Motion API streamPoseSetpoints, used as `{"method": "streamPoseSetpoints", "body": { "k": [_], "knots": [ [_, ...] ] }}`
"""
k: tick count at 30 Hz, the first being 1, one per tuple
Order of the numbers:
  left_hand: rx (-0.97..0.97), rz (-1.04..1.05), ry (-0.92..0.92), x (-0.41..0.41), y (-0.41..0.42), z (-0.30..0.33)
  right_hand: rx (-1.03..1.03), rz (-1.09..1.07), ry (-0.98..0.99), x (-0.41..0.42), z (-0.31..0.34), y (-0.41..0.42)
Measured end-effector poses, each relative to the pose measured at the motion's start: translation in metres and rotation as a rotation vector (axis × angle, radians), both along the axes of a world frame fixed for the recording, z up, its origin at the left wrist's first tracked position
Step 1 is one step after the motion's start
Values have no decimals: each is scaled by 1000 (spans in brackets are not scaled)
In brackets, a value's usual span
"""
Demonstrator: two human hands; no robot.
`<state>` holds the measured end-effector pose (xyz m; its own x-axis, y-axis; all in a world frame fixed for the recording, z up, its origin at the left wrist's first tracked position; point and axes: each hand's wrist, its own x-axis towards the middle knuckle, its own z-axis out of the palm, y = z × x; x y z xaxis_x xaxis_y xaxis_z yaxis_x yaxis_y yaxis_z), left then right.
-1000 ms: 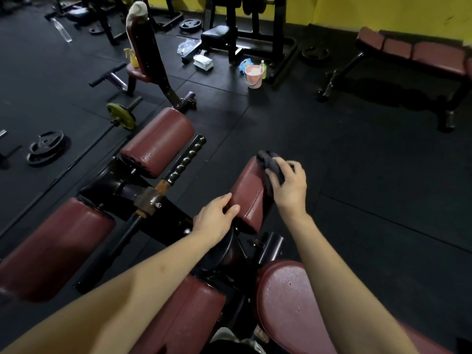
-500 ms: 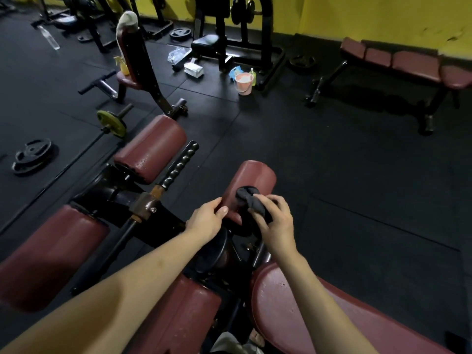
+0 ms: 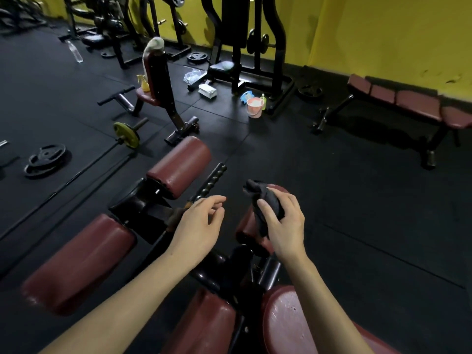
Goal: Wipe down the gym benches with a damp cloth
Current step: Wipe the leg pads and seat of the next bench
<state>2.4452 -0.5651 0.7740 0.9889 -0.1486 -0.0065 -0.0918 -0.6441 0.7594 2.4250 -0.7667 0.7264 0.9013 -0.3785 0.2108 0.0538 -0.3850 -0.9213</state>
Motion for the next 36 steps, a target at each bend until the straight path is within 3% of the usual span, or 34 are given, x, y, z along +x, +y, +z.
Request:
{"method": "streamPoseSetpoints", "body": {
  "k": [8, 17, 27, 36],
  "knots": [
    [-73, -63, -86, 52, 88, 39, -55, 2, -34, 44, 33, 80],
    [30, -131, -88, 173, 203, 2, -207, -104, -29, 118, 51, 173],
    [97, -216, 1, 230, 209, -54, -390, -54, 195, 214, 28, 206],
    [10, -147, 78, 231, 214, -66, -488, -123, 158, 246, 18, 195]
  ]
}}
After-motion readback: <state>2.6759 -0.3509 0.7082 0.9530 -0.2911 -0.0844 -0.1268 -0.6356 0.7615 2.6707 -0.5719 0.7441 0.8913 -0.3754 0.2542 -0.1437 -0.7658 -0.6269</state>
